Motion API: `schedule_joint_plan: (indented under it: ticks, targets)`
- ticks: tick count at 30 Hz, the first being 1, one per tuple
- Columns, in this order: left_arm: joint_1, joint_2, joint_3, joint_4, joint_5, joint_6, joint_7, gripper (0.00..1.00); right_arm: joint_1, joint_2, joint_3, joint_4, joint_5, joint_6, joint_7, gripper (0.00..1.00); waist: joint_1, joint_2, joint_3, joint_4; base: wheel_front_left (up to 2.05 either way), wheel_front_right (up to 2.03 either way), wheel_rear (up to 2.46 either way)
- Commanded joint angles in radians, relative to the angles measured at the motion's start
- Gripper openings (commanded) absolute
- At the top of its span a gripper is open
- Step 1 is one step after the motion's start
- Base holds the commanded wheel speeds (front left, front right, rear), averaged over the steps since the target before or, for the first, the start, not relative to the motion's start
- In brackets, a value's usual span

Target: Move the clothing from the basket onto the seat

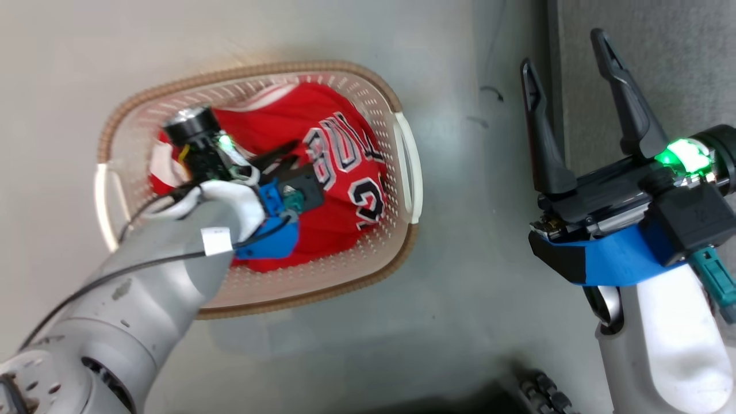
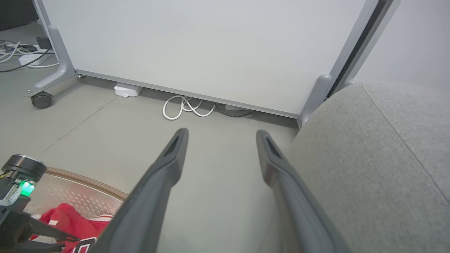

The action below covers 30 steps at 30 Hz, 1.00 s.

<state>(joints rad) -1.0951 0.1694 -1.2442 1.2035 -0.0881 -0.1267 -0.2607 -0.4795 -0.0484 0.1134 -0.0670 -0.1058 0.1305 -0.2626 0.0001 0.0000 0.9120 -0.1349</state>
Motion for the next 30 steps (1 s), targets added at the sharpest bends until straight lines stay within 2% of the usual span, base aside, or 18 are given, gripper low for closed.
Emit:
schedule_joint_plan:
  ticks: [1,18,30]
  targets:
    - [0.021,0.002,0.011,-0.026,-0.013,0.008,-0.005,0.00,0.007,-0.003,-0.002,0.009,-0.007,0.000,-0.004,1.00,-0.0001,0.0000,-0.047,0.022,0.00,0.00,0.00]
    - [0.237,0.052,0.190,-0.271,-0.144,0.069,-0.006,0.00,0.106,-0.004,-0.034,0.107,0.000,0.000,-0.003,1.00,-0.0001,0.0000,-0.364,0.105,0.00,0.00,0.00]
    - [0.368,0.072,0.359,-0.431,-0.166,0.082,-0.006,0.00,0.216,-0.004,-0.049,0.151,0.025,0.000,-0.003,1.00,-0.0001,0.0000,-0.584,0.140,0.00,0.00,0.00]
